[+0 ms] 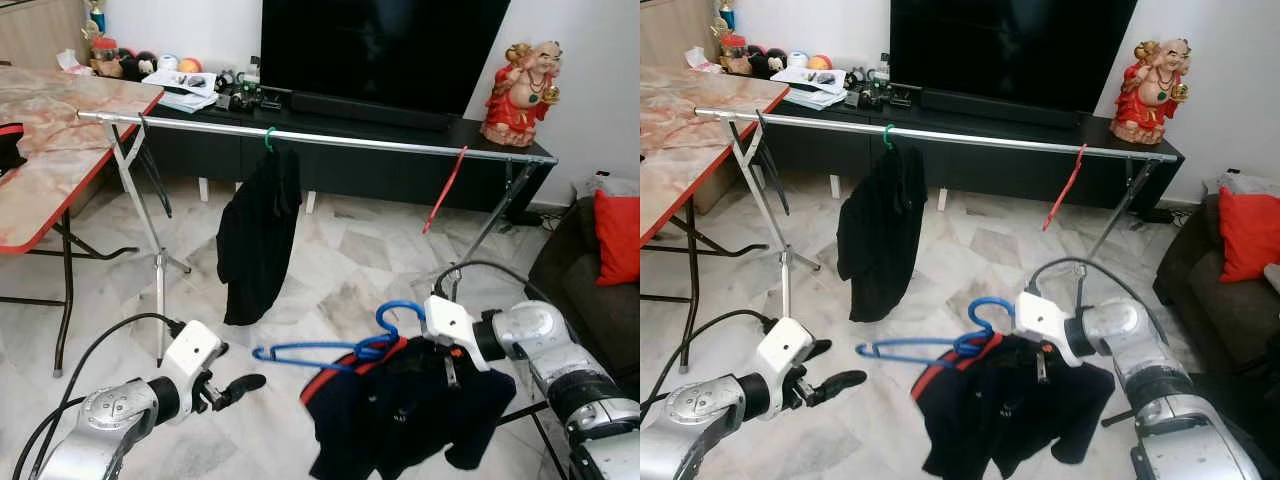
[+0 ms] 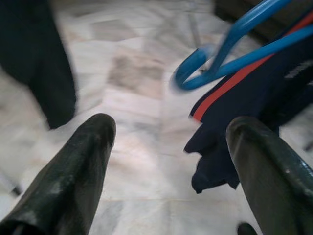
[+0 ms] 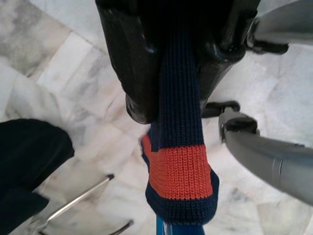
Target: Hang hanger
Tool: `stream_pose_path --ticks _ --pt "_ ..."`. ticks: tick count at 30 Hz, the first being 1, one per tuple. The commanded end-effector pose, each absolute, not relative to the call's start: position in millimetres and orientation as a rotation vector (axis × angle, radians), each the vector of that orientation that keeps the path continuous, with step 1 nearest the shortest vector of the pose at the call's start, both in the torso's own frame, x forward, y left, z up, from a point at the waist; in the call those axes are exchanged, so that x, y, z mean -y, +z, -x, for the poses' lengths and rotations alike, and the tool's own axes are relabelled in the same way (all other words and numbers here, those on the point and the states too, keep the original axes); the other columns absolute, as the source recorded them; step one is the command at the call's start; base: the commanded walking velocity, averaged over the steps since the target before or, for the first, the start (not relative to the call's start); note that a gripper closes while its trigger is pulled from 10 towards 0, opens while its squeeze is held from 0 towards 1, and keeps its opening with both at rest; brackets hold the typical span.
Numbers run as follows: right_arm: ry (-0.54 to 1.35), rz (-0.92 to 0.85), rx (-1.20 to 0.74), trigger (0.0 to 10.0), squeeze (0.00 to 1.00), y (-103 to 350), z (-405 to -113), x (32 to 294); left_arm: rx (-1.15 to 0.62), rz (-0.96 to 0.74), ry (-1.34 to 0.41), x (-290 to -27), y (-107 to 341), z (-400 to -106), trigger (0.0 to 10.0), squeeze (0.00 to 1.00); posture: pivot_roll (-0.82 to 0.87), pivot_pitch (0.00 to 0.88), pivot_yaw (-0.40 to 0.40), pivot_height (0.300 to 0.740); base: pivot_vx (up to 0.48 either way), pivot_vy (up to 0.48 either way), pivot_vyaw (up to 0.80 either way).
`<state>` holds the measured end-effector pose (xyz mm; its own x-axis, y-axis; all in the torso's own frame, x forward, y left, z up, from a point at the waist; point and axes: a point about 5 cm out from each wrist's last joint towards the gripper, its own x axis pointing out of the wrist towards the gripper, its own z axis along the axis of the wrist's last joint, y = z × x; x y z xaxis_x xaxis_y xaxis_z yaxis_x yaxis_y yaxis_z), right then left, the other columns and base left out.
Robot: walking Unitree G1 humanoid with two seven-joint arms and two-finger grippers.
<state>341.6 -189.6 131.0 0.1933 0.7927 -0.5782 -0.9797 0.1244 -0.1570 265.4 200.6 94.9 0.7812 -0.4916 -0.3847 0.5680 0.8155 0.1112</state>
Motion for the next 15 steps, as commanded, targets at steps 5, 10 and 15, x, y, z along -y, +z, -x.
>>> stream_pose_path --ticks 5,10,15 --pt "1.302 0.622 -0.247 0.0 0.0 171 -352 199 -0.377 -0.231 -0.513 -207 84 -262 10.0 0.0 0.23 0.0 -0.138 0.74 0.0 0.0 0.0" --pt "1.285 0.651 -0.12 0.0 0.0 201 -358 196 -0.361 -0.247 -0.611 -182 86 -269 10.0 0.0 0.22 0.0 -0.136 0.74 0.0 0.0 0.0" --pt "1.303 0.656 -0.074 0.0 0.0 212 -358 194 -0.332 -0.249 -0.642 -168 88 -275 10.0 0.0 0.21 0.0 -0.137 0.74 0.0 0.0 0.0"
